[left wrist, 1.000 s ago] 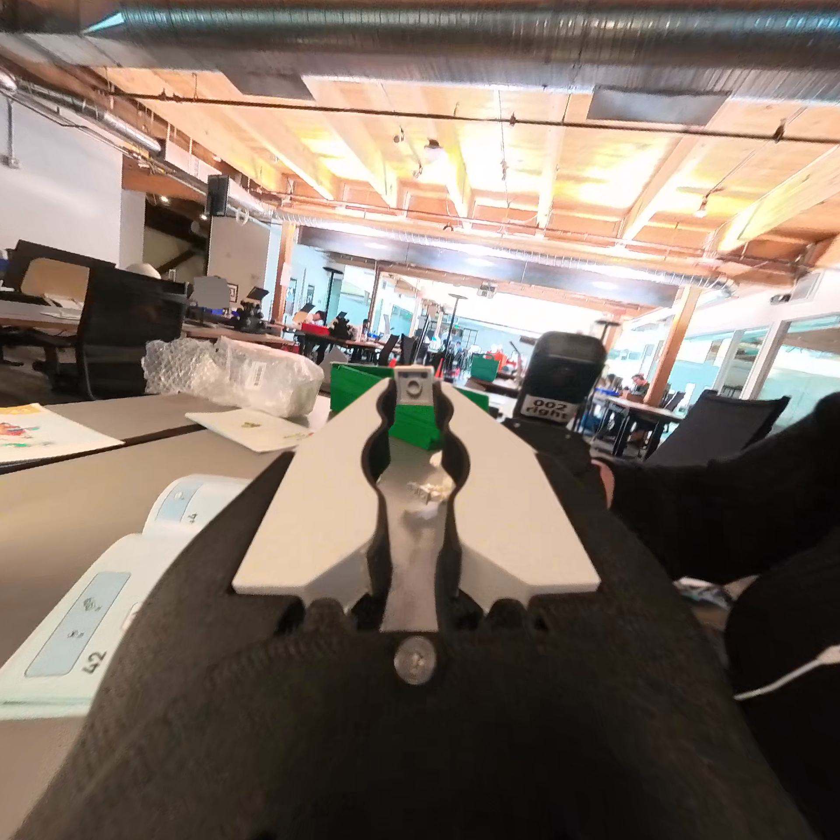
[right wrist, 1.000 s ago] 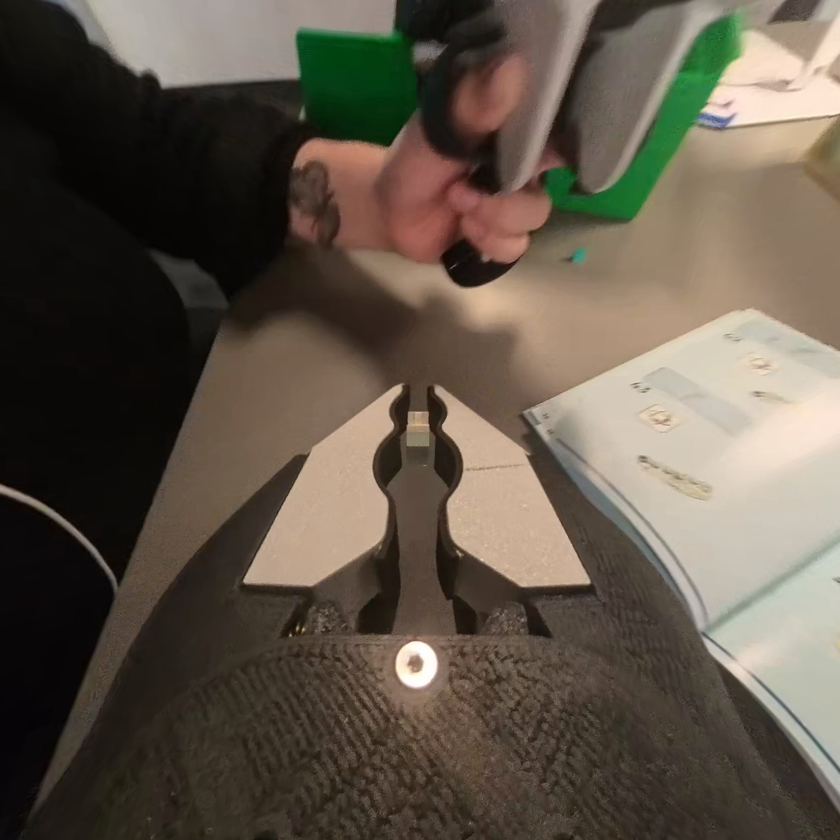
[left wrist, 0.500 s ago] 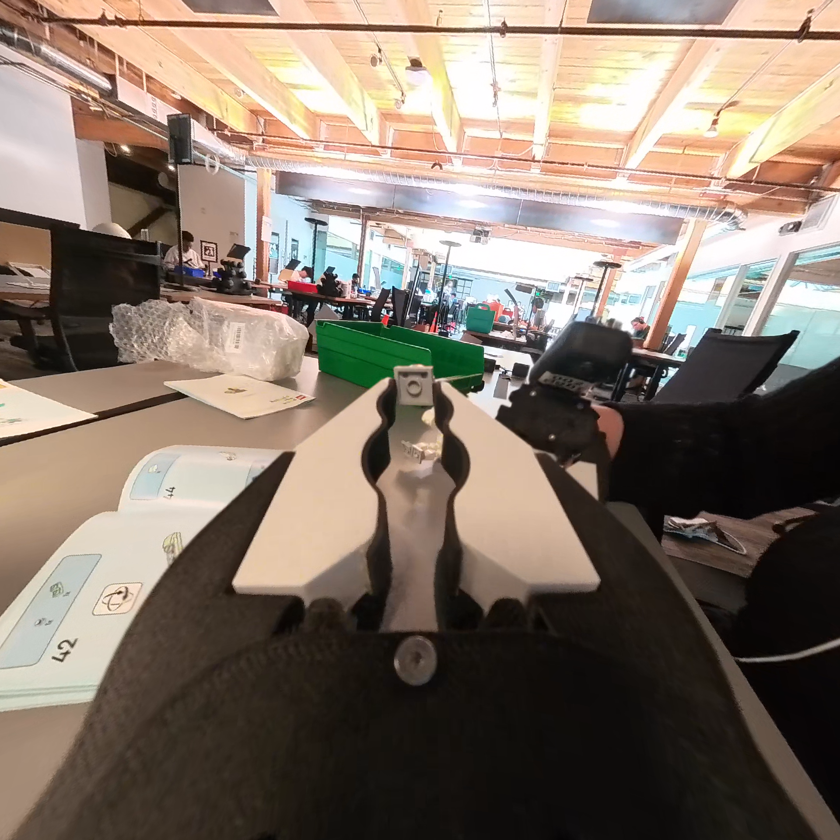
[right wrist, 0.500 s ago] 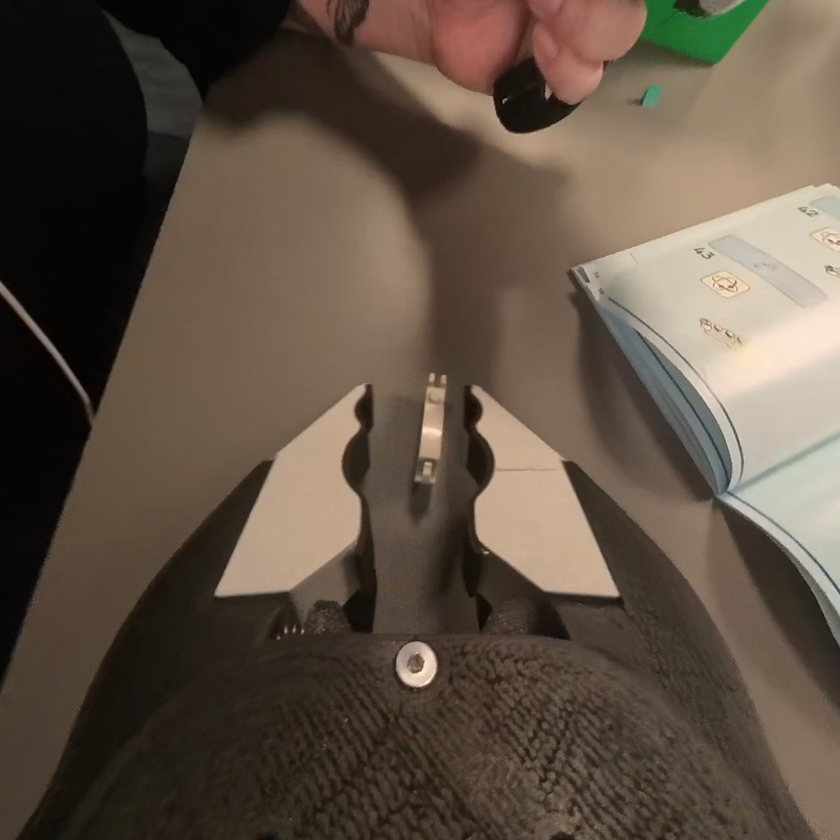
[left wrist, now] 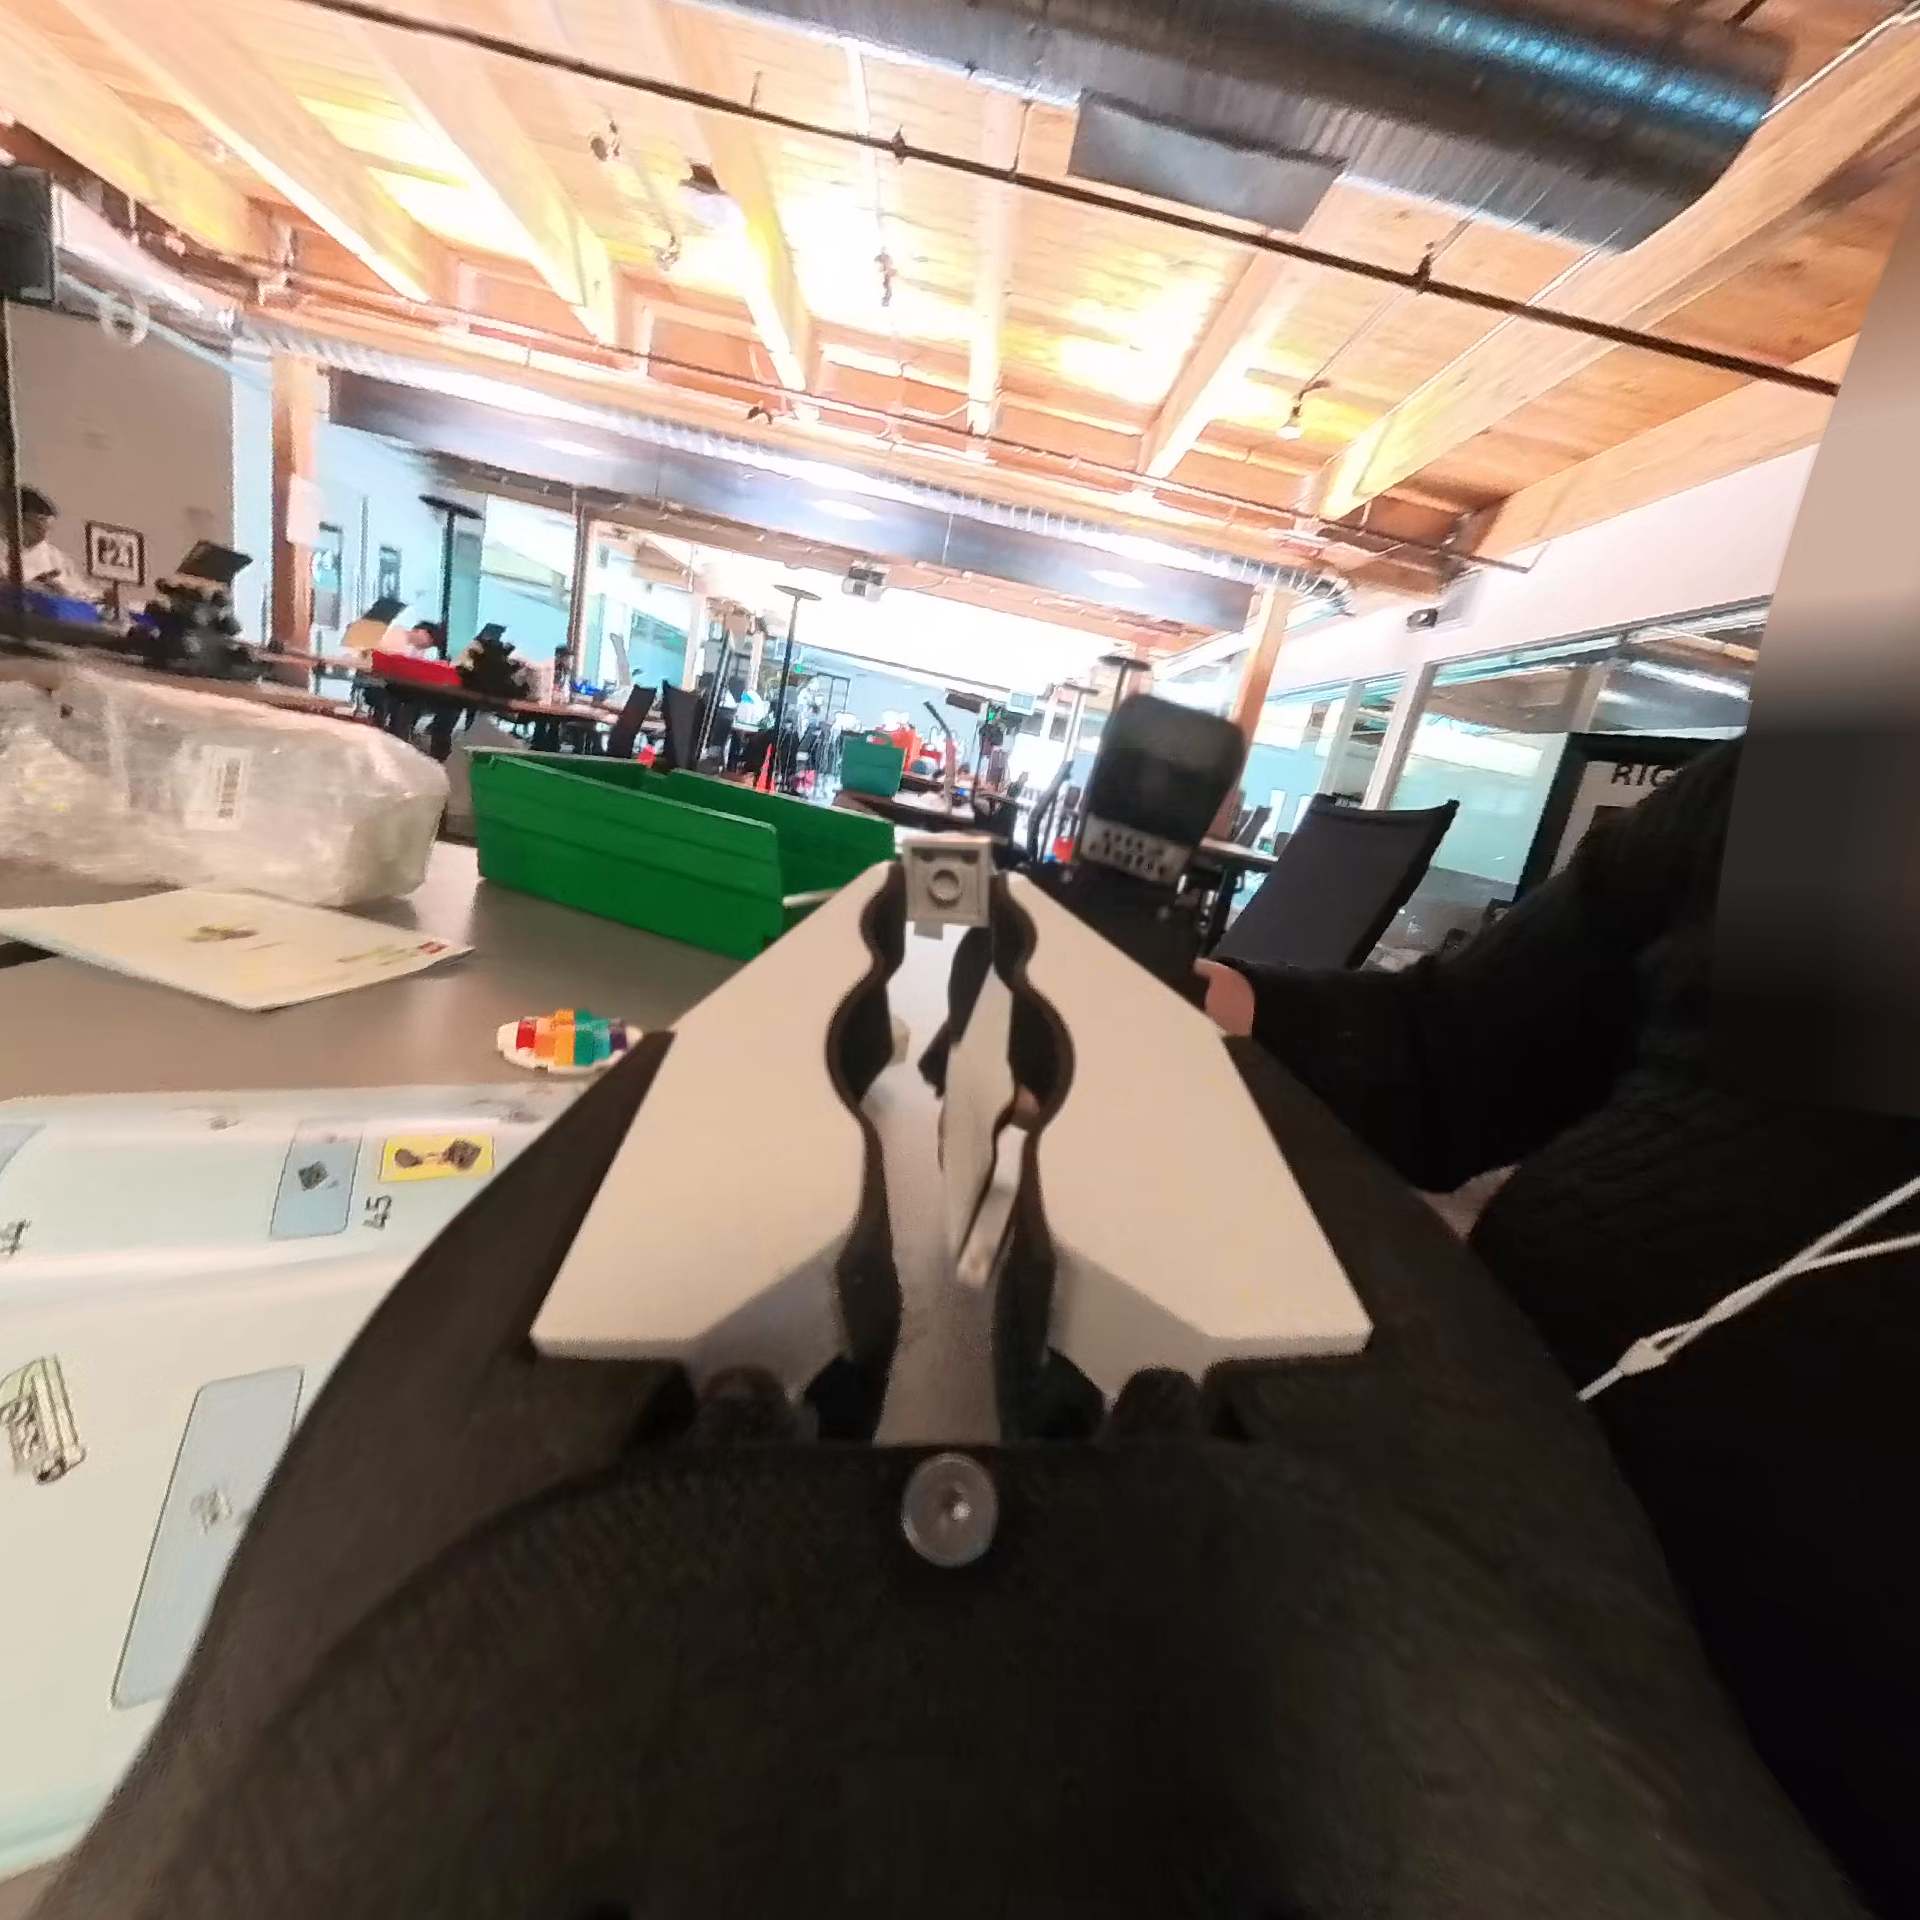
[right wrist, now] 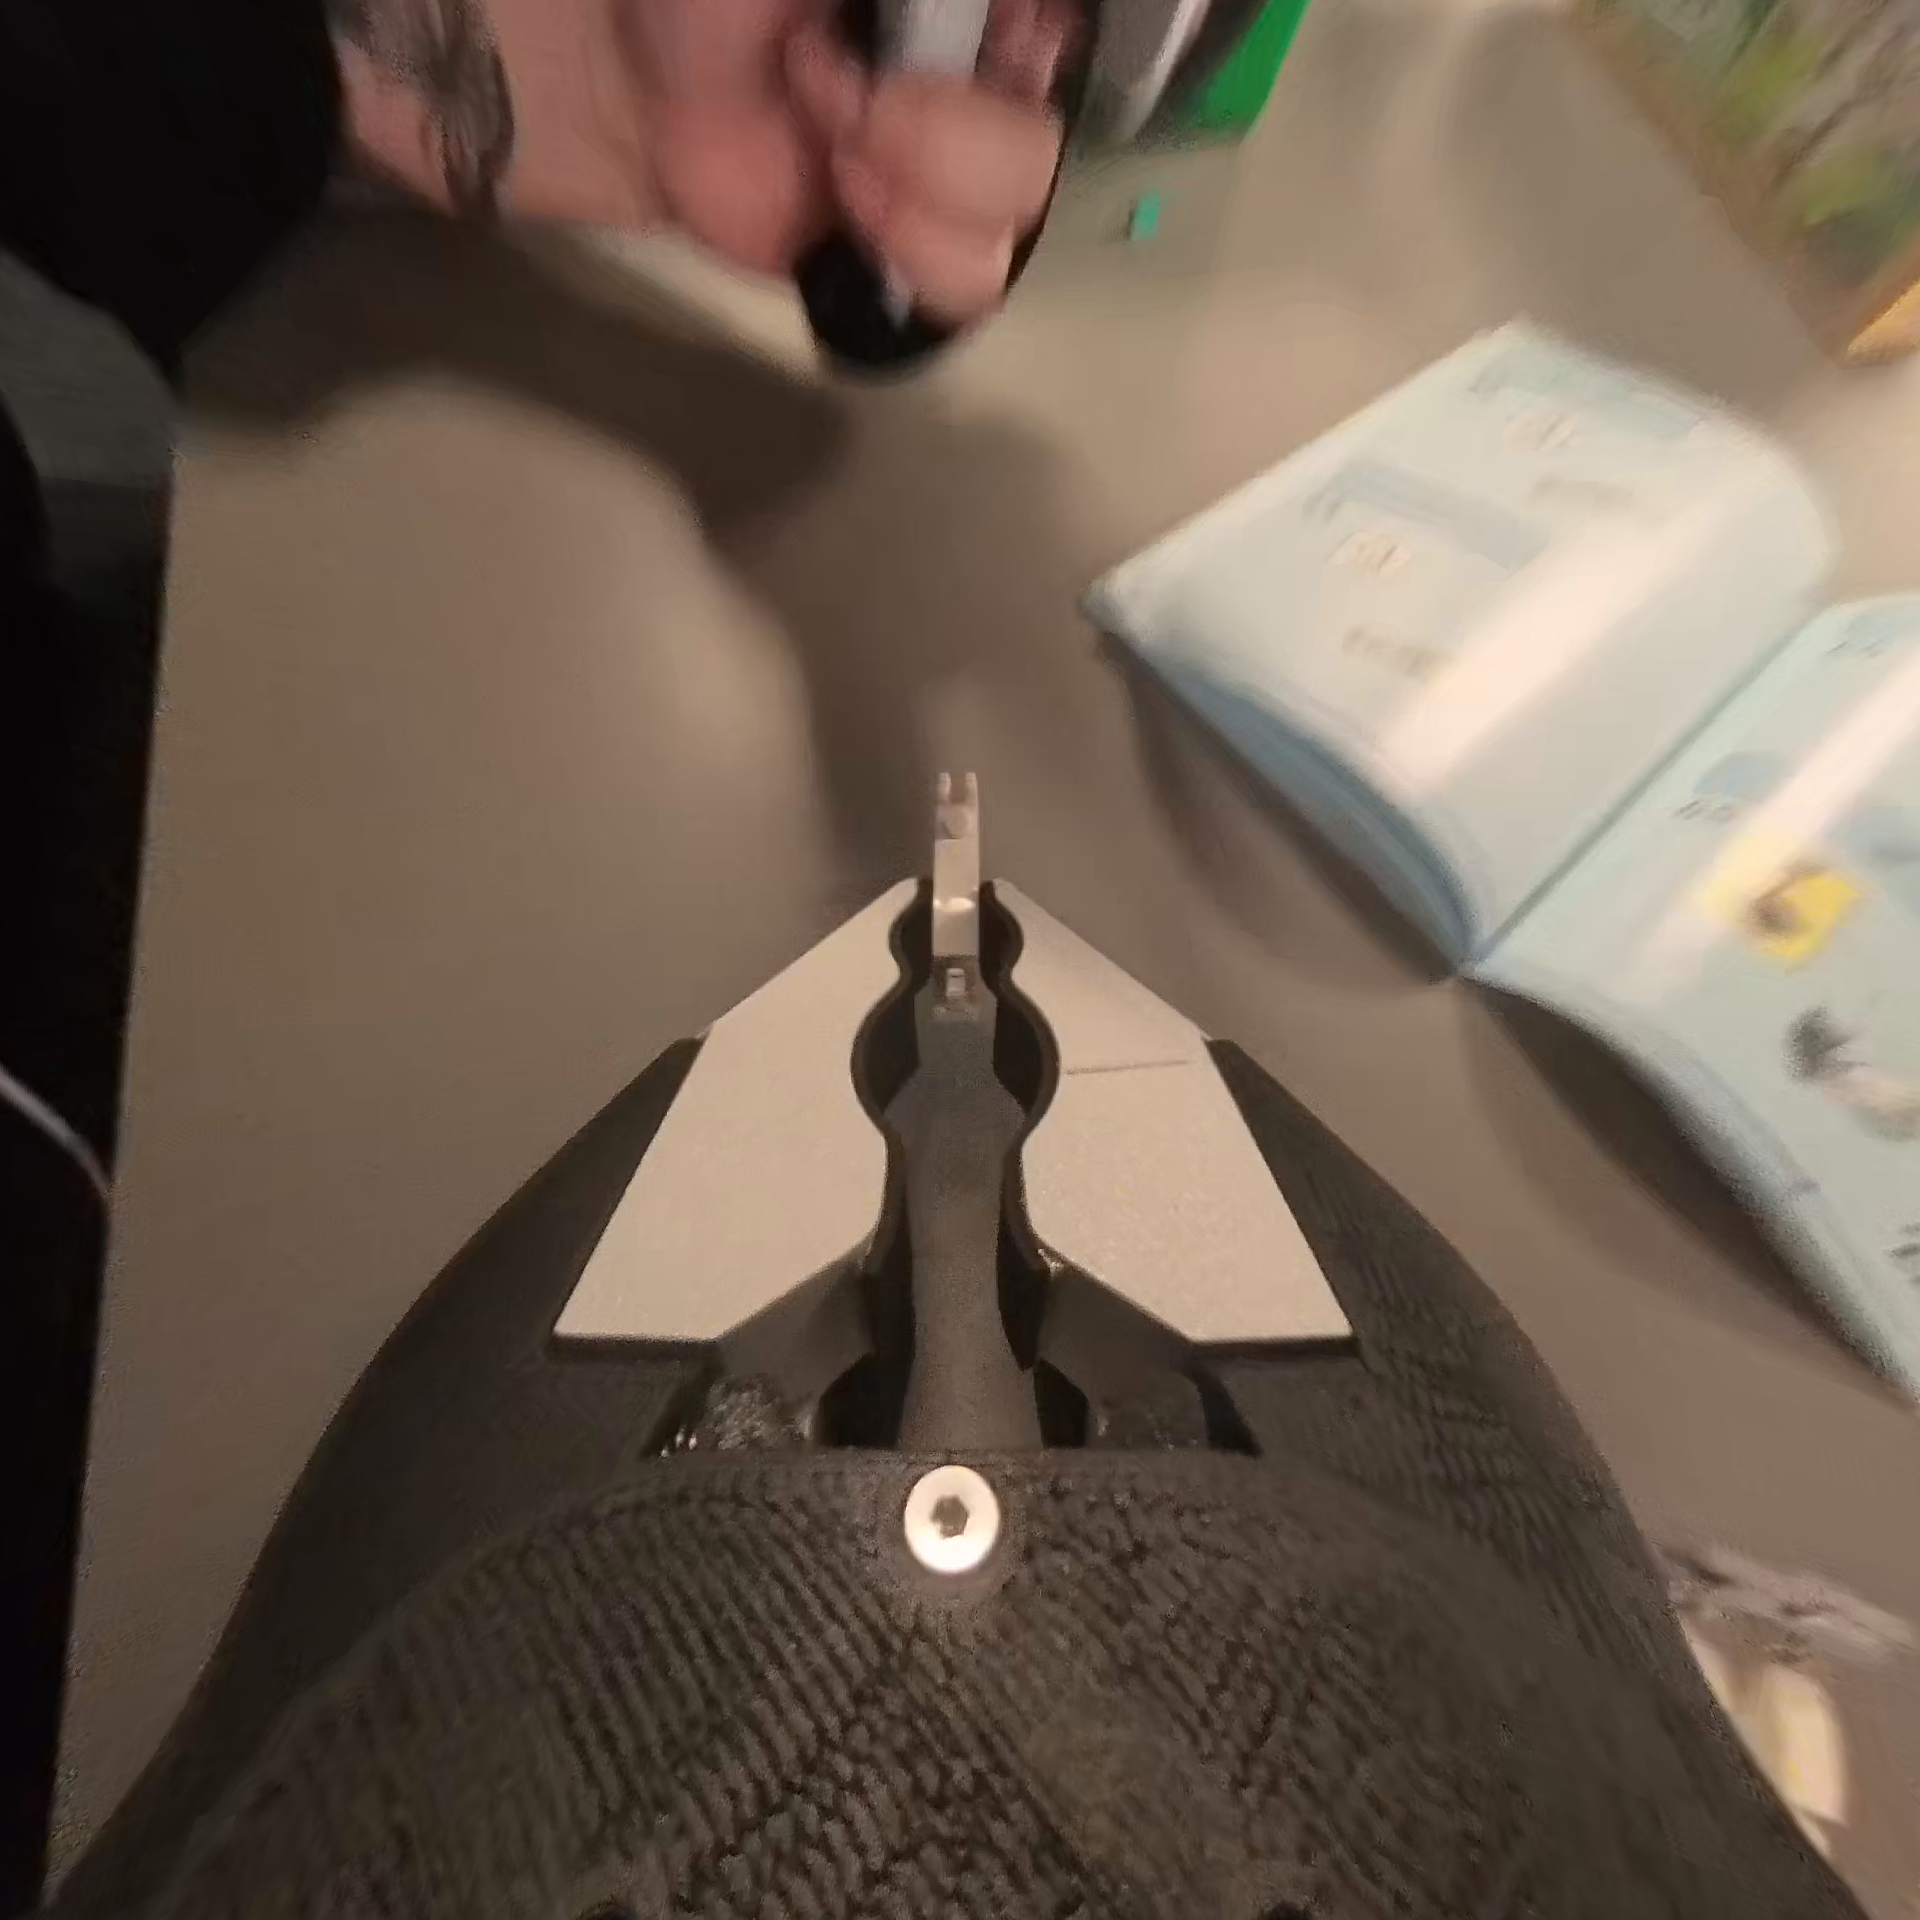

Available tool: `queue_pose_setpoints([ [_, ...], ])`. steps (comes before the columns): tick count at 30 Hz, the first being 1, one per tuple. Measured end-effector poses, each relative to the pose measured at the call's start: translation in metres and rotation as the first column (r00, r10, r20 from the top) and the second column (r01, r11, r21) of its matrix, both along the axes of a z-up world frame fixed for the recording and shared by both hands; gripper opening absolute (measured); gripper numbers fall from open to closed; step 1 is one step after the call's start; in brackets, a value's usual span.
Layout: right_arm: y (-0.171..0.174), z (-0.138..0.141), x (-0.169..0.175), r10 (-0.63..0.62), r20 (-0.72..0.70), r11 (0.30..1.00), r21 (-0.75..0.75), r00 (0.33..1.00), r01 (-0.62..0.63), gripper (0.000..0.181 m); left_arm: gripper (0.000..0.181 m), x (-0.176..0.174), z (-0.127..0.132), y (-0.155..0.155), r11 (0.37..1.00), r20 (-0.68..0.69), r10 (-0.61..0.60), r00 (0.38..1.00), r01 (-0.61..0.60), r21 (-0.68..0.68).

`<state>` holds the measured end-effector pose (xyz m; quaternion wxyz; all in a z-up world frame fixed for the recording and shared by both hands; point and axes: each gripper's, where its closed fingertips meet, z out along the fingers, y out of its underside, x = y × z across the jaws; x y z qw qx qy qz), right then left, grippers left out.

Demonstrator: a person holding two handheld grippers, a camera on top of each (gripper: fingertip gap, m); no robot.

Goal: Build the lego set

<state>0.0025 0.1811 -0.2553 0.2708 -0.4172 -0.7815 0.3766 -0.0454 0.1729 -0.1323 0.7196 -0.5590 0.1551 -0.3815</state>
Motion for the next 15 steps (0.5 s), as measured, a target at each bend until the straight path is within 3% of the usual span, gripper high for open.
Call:
queue_pose_setpoints([
  [1,-0.003,0.025,-0.008,-0.013,-0.079,1.000,-0.011,0.997,0.012,0.006,0.015,0.001,0.003,-0.003,1.000,-0.010,-0.002,1.000,0.003,0.025],
  [6,-0.006,0.130,-0.022,0.037,-0.374,0.975,0.216,0.927,0.048,0.006,0.016,0.010,0.033,-0.023,0.985,-0.091,0.030,0.995,-0.014,0.173],
  [10,-0.007,0.185,-0.023,0.181,-0.496,0.836,0.532,0.849,0.132,0.006,0.016,0.011,0.078,-0.040,0.961,-0.037,0.021,0.999,-0.010,0.278],
  [12,-0.017,0.203,-0.022,0.228,-0.496,0.813,0.571,0.837,0.117,0.006,0.016,0.017,0.093,-0.045,0.935,-0.114,0.063,0.991,-0.019,0.355],
  [15,-0.033,0.225,-0.018,0.272,-0.479,0.854,0.520,0.834,0.020,0.006,0.016,0.025,0.116,-0.054,0.887,-0.225,0.124,0.966,-0.006,0.462],
])
